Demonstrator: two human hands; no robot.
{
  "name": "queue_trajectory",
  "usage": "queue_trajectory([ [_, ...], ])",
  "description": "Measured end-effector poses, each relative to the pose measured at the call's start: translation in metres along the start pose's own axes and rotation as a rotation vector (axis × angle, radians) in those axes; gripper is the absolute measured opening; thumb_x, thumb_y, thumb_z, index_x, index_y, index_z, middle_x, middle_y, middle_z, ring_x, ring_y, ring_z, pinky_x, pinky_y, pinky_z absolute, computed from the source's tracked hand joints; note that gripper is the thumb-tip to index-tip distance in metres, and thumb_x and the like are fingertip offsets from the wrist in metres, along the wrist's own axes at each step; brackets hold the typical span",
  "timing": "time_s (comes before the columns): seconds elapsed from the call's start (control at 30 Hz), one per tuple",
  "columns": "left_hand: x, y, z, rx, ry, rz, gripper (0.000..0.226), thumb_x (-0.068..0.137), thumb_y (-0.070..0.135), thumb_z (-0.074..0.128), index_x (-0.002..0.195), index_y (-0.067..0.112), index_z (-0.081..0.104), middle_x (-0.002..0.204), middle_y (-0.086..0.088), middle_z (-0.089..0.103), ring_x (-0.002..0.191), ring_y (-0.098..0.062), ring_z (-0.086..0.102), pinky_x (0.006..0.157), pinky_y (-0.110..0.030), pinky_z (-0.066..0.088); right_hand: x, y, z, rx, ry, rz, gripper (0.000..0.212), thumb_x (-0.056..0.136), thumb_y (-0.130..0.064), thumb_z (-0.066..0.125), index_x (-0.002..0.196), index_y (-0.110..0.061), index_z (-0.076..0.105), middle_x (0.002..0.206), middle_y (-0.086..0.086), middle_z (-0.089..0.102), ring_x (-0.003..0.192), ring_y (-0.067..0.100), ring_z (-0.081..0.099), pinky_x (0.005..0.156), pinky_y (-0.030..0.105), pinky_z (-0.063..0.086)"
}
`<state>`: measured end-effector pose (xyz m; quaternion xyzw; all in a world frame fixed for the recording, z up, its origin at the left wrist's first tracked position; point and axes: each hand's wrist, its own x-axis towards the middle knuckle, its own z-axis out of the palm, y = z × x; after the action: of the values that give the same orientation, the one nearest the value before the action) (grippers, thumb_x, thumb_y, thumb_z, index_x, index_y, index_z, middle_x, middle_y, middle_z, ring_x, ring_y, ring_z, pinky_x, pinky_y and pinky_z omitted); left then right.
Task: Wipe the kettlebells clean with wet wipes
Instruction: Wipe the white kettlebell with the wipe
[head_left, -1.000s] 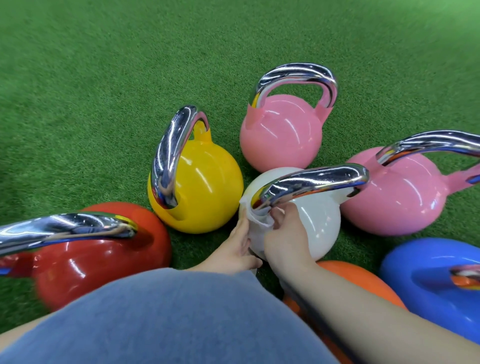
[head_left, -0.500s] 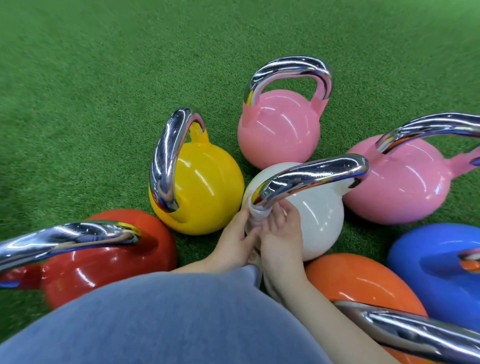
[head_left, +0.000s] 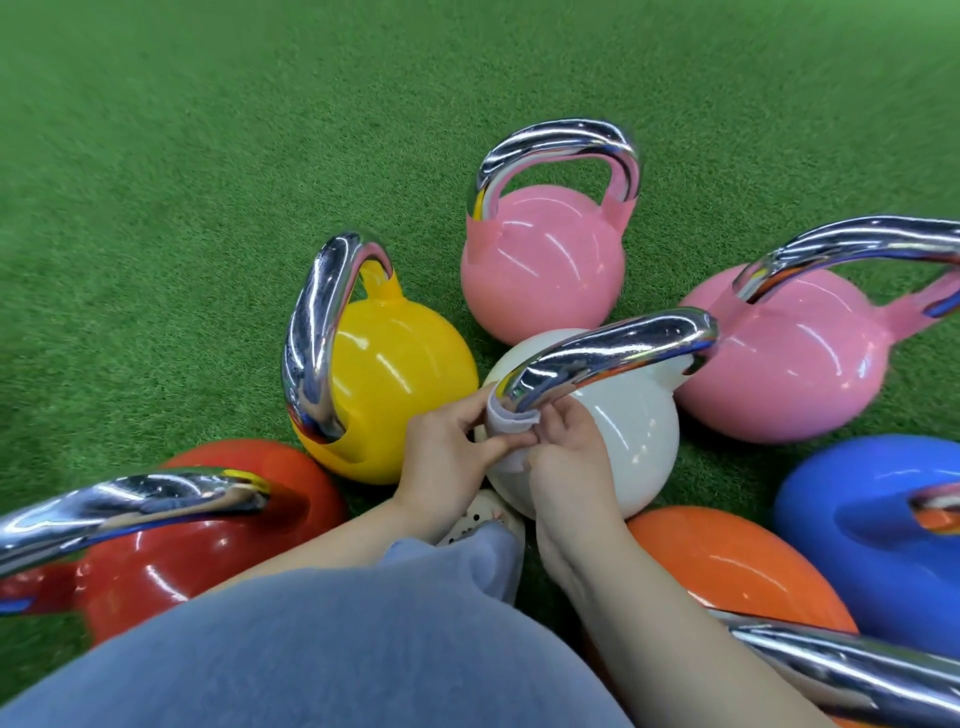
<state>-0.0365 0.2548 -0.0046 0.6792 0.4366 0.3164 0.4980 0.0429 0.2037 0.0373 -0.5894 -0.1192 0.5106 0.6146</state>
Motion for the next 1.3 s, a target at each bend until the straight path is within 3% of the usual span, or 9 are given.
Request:
queue_trajectory([
  [0.13, 0.008, 0.03, -0.003, 0.132, 0.031, 0.171, 0.048, 0.061, 0.051, 0.067, 0.108, 0.053, 0.057, 0.1, 0.029, 0.065, 0.085, 0.011, 0.054, 0.08, -0.013, 0.045, -0.001, -0.016, -0.002, 0.302, -0.032, 0.013, 0.059, 0.074, 0.031, 0.02, 0.11, -0.005, 0.051, 0.092, 0.006, 0.065, 0.075, 0.009, 0.063, 0.062, 0.011, 0.05],
  [0.33, 0.023, 0.052, 0.005, 0.261, 0.035, 0.39, 0.045, 0.068, 0.033, 0.074, 0.11, 0.019, 0.07, 0.079, 0.017, 0.06, 0.071, 0.029, 0.043, 0.067, 0.003, 0.031, -0.002, -0.024, -0.006, 0.526, 0.035, 0.037, 0.055, 0.084, 0.025, 0.027, 0.133, 0.003, 0.037, 0.098, 0.013, 0.06, 0.08, 0.012, 0.063, 0.069, 0.015, 0.054],
  [0.47, 0.01, 0.024, 0.001, 0.186, 0.073, 0.275, 0.047, 0.071, 0.045, 0.062, 0.116, 0.032, 0.064, 0.088, 0.017, 0.067, 0.079, 0.013, 0.053, 0.071, -0.007, 0.042, 0.0, -0.016, -0.004, 0.452, 0.067, 0.045, 0.05, 0.085, 0.025, 0.03, 0.12, -0.007, 0.043, 0.094, 0.008, 0.062, 0.072, 0.007, 0.064, 0.063, 0.013, 0.053],
  [0.57, -0.003, -0.01, -0.001, 0.104, -0.008, 0.094, 0.024, 0.074, 0.043, 0.062, 0.098, 0.047, 0.062, 0.093, 0.028, 0.067, 0.089, 0.008, 0.059, 0.079, -0.025, 0.05, 0.004, -0.003, -0.002, 0.33, 0.093, 0.069, 0.045, 0.085, 0.024, 0.033, 0.106, -0.013, 0.047, 0.11, 0.009, 0.062, 0.09, 0.015, 0.063, 0.066, 0.015, 0.053],
  [0.73, -0.009, -0.035, 0.005, 0.107, -0.049, -0.046, 0.038, 0.081, 0.017, 0.066, 0.089, 0.054, 0.06, 0.091, 0.034, 0.064, 0.094, 0.008, 0.06, 0.083, -0.02, 0.049, 0.007, 0.013, 0.002, 0.233, 0.151, 0.052, 0.048, 0.082, 0.028, 0.033, 0.097, -0.015, 0.049, 0.123, 0.017, 0.058, 0.108, 0.02, 0.06, 0.088, 0.028, 0.051],
  [0.87, -0.003, -0.026, 0.002, 0.07, -0.039, 0.012, 0.033, 0.081, 0.015, 0.07, 0.094, 0.044, 0.062, 0.093, 0.023, 0.068, 0.094, 0.0, 0.063, 0.081, -0.026, 0.051, 0.007, 0.001, 0.003, 0.31, 0.139, 0.072, 0.045, 0.084, 0.025, 0.03, 0.113, -0.006, 0.047, 0.115, 0.012, 0.059, 0.099, 0.018, 0.062, 0.08, 0.024, 0.053],
  [1.07, 0.005, -0.001, -0.004, 0.122, -0.038, 0.139, 0.037, 0.071, 0.046, 0.063, 0.108, 0.037, 0.066, 0.102, 0.022, 0.068, 0.098, -0.003, 0.062, 0.087, -0.03, 0.049, 0.004, -0.028, 0.0, 0.448, 0.07, 0.03, 0.042, 0.084, 0.024, 0.026, 0.11, -0.005, 0.043, 0.084, 0.007, 0.058, 0.071, 0.015, 0.058, 0.052, 0.015, 0.049],
  [1.17, 0.016, 0.016, -0.011, 0.242, -0.115, 0.238, 0.052, 0.072, 0.05, 0.06, 0.121, 0.04, 0.049, 0.114, 0.015, 0.062, 0.101, -0.009, 0.062, 0.089, -0.029, 0.048, 0.008, -0.033, -0.006, 0.556, 0.056, 0.033, 0.046, 0.084, 0.024, 0.03, 0.121, -0.001, 0.044, 0.084, 0.01, 0.059, 0.074, 0.019, 0.058, 0.054, 0.018, 0.05],
  [1.3, 0.029, 0.032, -0.016, 0.345, -0.221, 0.308, 0.045, 0.073, 0.055, 0.057, 0.113, 0.035, 0.058, 0.099, 0.002, 0.071, 0.092, -0.013, 0.063, 0.081, -0.033, 0.047, 0.013, -0.034, -0.011, 0.704, 0.127, 0.096, 0.044, 0.087, 0.021, 0.033, 0.128, 0.007, 0.042, 0.094, 0.015, 0.059, 0.078, 0.02, 0.06, 0.051, 0.019, 0.052],
])
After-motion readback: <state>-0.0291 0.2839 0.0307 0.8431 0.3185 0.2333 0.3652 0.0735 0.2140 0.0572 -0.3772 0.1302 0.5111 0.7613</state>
